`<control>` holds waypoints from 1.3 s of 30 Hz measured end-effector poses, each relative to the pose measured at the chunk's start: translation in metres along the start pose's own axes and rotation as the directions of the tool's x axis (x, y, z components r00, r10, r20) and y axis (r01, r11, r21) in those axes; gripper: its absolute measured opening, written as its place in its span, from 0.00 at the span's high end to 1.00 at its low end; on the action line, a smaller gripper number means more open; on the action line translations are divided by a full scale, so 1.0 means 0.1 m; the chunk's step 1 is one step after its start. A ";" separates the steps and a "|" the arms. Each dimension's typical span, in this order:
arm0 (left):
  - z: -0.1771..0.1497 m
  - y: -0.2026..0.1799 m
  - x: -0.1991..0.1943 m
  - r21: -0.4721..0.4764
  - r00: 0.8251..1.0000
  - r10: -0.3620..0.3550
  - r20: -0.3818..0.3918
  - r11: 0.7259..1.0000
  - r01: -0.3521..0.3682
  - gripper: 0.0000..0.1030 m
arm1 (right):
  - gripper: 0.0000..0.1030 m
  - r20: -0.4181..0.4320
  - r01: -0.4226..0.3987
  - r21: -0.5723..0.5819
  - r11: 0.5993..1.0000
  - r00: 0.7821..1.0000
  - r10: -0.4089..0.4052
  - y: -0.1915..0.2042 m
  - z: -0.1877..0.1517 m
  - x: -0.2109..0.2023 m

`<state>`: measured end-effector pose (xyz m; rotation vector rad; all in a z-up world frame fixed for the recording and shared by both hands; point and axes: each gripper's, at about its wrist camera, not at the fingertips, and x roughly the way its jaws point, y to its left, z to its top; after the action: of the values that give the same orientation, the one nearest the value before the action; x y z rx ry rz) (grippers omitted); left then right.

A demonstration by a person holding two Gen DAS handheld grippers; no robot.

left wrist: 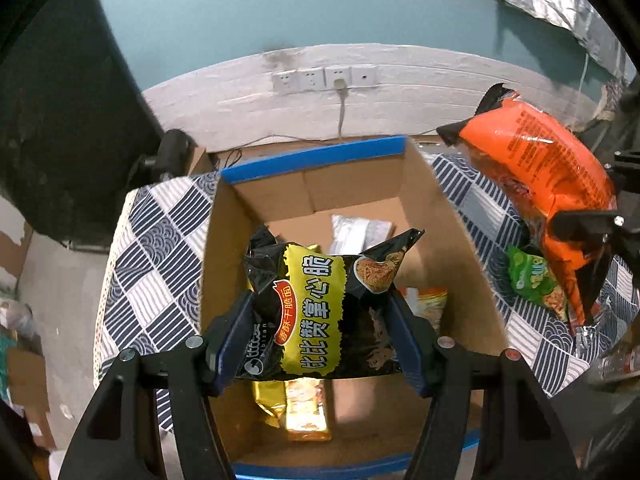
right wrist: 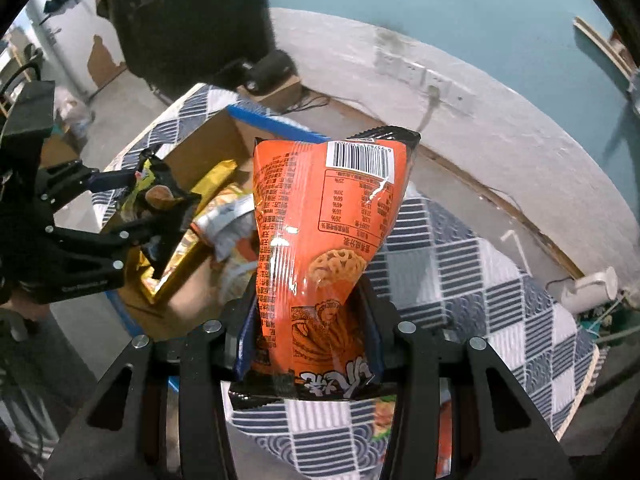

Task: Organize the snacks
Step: 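Lift both held bags and carry them over the cardboard box, then open right tool dropping orange bag while left tool drops black-yellow bag into box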

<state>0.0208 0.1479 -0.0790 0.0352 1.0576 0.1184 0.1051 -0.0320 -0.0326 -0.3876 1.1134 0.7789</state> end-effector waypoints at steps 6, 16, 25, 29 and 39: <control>-0.07 0.18 0.10 -0.051 0.999 -0.014 -0.029 0.999 0.012 0.35 | 0.58 -0.035 -0.029 -0.023 0.999 0.999 0.028 0.23 0.14 0.22; -0.16 0.32 0.20 -0.083 0.998 -0.011 -0.060 0.997 0.006 0.34 | 0.58 -0.075 -0.065 -0.039 0.997 0.995 0.062 0.60 0.38 0.49; -0.20 0.47 0.22 -0.124 0.997 -0.011 -0.071 0.992 0.002 0.24 | 0.57 -0.085 -0.089 -0.030 0.996 0.993 0.086 0.72 0.49 0.60; -0.20 0.51 0.21 -0.138 0.998 -0.014 -0.067 0.990 0.005 0.24 | 0.55 -0.075 -0.087 -0.019 0.996 0.993 0.086 0.71 0.51 0.56; -0.14 0.34 0.14 -0.116 0.998 -0.035 -0.052 0.993 0.028 0.24 | 0.50 -0.065 -0.055 0.014 0.998 0.996 0.056 0.49 0.42 0.43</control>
<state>0.0127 0.1829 -0.0949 -0.0893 1.1034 0.1521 0.1060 0.0436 -0.0492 -0.3756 1.1936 0.8124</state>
